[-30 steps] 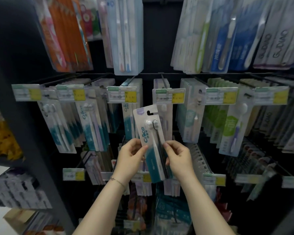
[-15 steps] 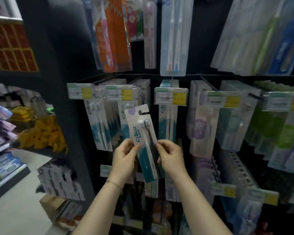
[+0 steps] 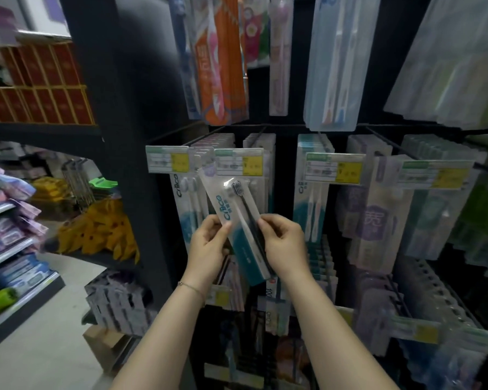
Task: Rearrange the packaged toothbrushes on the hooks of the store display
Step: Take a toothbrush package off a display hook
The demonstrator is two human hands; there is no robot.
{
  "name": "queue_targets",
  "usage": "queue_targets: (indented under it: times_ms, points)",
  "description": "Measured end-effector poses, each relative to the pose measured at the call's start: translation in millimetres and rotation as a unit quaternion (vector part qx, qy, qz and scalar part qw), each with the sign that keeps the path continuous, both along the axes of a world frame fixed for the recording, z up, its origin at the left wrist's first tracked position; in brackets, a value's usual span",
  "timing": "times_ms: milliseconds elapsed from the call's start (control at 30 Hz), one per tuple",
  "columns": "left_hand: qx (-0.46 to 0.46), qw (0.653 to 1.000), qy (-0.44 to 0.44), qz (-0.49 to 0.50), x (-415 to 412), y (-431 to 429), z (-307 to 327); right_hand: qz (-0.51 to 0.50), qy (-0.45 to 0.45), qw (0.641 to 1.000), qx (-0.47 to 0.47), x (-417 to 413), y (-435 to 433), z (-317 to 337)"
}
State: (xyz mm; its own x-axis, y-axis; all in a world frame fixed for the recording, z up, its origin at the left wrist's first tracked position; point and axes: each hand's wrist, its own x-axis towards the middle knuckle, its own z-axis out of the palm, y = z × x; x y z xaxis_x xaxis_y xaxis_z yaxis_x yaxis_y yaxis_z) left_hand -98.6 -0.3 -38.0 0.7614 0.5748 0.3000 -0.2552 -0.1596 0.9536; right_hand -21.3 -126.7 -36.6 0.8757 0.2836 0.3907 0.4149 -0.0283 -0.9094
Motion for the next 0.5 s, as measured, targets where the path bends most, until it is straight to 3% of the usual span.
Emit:
queue_targets:
  times_ms: [300, 500]
  points:
    - [0.004, 1.0, 0.002, -0.021, 17.0, 2.3, 17.0, -0.031, -0.03, 0.999, 0.032, 7.5, 1.7, 13.0]
    - [0.042, 0.998, 0.028, -0.041, 21.6, 0.2, 17.4, -0.028, 0.007, 0.999, 0.045, 8.7, -2.6, 3.0]
